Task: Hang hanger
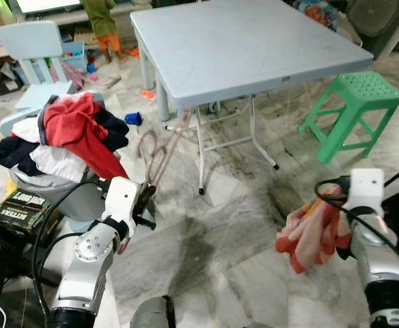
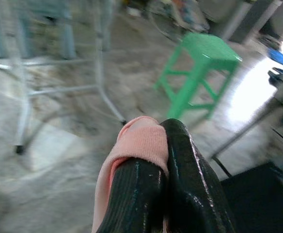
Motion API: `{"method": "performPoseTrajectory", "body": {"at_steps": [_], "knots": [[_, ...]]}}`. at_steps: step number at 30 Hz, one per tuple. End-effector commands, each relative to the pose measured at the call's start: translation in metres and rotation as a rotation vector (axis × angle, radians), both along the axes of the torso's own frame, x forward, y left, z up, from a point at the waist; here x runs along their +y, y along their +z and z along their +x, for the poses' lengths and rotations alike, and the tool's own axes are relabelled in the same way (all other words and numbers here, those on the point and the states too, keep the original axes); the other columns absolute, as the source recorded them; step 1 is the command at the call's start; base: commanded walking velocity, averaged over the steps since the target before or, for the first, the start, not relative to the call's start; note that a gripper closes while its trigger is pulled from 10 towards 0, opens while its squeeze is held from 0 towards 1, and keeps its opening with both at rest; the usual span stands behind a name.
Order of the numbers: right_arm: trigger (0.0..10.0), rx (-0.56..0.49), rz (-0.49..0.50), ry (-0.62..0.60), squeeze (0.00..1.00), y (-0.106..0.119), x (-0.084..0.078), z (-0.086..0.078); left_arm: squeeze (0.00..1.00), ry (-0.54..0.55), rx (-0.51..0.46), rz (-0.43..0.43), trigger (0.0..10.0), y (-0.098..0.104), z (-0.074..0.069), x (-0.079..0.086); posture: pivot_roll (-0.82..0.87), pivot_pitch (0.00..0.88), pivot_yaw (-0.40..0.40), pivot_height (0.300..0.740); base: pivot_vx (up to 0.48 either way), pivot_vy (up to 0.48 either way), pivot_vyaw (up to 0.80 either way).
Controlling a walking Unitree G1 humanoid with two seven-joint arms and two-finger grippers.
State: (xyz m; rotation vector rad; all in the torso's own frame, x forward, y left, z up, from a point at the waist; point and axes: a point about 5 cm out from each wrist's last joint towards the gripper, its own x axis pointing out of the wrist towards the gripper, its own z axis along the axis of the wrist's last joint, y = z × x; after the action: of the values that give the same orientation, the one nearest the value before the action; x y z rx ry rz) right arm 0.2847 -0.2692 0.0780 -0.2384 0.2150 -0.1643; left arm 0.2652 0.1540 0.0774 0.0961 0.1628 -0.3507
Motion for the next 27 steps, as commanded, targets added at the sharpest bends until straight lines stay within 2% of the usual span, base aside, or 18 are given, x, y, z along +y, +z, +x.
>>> {"method": "performPoseTrajectory", "body": {"at_steps": [1, 3, 6, 10, 11, 13, 14, 15, 17, 18, 19, 20, 27], "knots": [[0.0, -0.050, 0.004, 0.040, 0.00, 0.009, 0.007, 0.003, 0.00, 0.021, -0.029, -0.007, 10.0, 0.008, 0.002, 0.002, -0.02, 0.007, 0.042, 0.740, 0.000, 0.000, 0.00], [0.0, -0.086, 0.061, 0.015, 0.00, 0.011, 0.014, 0.005, 0.00, 0.038, -0.049, -0.023, 10.0, 0.013, 0.006, -0.002, 0.00, 0.001, 0.049, 0.740, 0.000, -0.261, 0.00], [0.0, -0.119, 0.084, -0.027, 0.00, 0.014, 0.015, 0.005, 0.00, 0.056, -0.056, -0.040, 10.0, 0.017, 0.010, -0.003, 0.00, 0.001, 0.049, 0.740, 0.000, -0.409, 0.00], [0.0, -0.124, 0.116, -0.050, 0.00, 0.009, 0.021, -0.004, 0.00, 0.078, -0.066, -0.057, 10.0, 0.020, 0.012, -0.003, 0.00, 0.005, 0.050, 0.740, 0.000, -0.424, 0.00], [0.4, -0.123, 0.121, -0.051, 0.00, 0.008, 0.021, -0.005, 0.00, 0.079, -0.066, -0.057, 10.0, 0.021, 0.012, -0.003, 0.00, 0.005, 0.050, 0.740, 0.000, -0.424, 0.00], [0.4, -0.120, 0.127, -0.051, 0.00, 0.006, 0.023, -0.008, 0.00, 0.092, -0.056, -0.076, 10.0, 0.020, 0.013, -0.003, -0.01, 0.008, 0.047, 0.740, 0.259, 0.000, 0.00], [1.7, -0.122, 0.120, -0.039, 0.00, 0.007, 0.023, -0.010, 0.00, 0.117, -0.048, -0.094, 10.0, 0.019, 0.014, -0.001, -0.01, 0.008, 0.045, 0.740, 0.000, 0.000, 0.00], [1.1, -0.123, 0.120, -0.036, 0.00, 0.007, 0.023, -0.011, 0.00, 0.127, -0.048, -0.101, 10.0, 0.019, 0.015, -0.001, -0.01, 0.008, 0.045, 0.740, 0.368, 0.000, 0.00], [1.3, -0.121, 0.131, -0.031, 0.00, 0.008, 0.024, -0.011, 0.00, 0.145, -0.050, -0.118, 10.0, 0.020, 0.016, 0.001, -0.01, 0.009, 0.039, 0.740, 0.364, 0.000, 0.00], [4.8, -0.118, 0.130, -0.009, 0.00, 0.009, 0.024, -0.012, 0.00, 0.161, -0.050, -0.125, 10.0, 0.020, 0.018, 0.002, -0.02, 0.010, 0.036, 0.740, 0.480, 0.000, 0.00], [4.8, -0.117, 0.128, -0.002, 0.00, 0.009, 0.025, -0.012, 0.00, 0.166, -0.050, -0.126, 10.0, 0.021, 0.019, 0.002, -0.02, 0.010, 0.036, 0.740, 0.480, 0.000, 0.00], [10.0, -0.117, 0.129, 0.002, 0.00, 0.010, 0.024, -0.012, 0.00, 0.171, -0.054, -0.125, 10.0, 0.021, 0.020, 0.003, -0.02, 0.010, 0.033, 0.740, 0.472, 0.000, 0.00], [10.0, -0.116, 0.137, 0.027, 0.00, 0.011, 0.027, -0.012, 0.00, 0.183, -0.061, -0.127, 10.0, 0.022, 0.021, 0.002, -0.02, 0.011, 0.026, 0.740, 0.451, 0.000, 0.00]]}}
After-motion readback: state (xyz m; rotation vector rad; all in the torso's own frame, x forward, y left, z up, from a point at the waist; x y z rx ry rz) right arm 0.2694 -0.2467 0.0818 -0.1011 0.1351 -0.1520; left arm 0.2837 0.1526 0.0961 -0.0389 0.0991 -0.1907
